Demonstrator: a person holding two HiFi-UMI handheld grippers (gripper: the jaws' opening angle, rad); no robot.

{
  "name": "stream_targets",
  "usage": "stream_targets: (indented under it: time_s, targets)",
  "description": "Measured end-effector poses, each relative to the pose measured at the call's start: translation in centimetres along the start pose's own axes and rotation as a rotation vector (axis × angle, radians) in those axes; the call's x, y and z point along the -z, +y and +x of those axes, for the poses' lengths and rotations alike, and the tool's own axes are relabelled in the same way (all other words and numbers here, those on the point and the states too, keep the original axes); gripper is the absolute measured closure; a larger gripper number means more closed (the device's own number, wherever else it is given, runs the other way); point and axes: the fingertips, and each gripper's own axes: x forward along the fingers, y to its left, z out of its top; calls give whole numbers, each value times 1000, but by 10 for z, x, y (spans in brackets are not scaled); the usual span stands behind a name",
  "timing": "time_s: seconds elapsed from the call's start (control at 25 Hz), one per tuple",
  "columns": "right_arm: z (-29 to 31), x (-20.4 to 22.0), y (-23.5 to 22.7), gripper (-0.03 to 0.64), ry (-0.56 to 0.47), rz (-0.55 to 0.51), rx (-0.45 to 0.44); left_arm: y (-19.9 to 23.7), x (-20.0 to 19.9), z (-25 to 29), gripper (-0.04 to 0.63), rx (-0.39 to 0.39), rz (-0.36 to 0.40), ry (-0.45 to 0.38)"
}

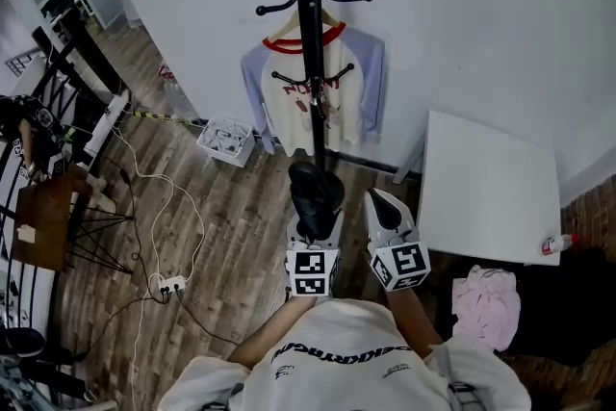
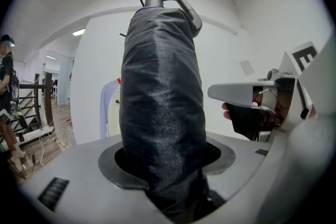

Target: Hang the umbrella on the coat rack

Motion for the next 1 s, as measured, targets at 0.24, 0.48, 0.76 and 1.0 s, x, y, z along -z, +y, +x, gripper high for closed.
stream_targets:
  time_s: [0.24,0.48,0.76,1.0]
  targets:
    - [19,2,-11,619,16,-8,4,10,7,24,344,3,3,29]
    - [30,4,-31,619,23,-20,-42,5,9,52,344,-31,-17,41]
    - [53,3,-72,620,31,-17,-112,3,10,98,344,-124,-18,56]
    - [65,12,-91,620,66,-8,-151,13,13,133,344,-184,-21,92]
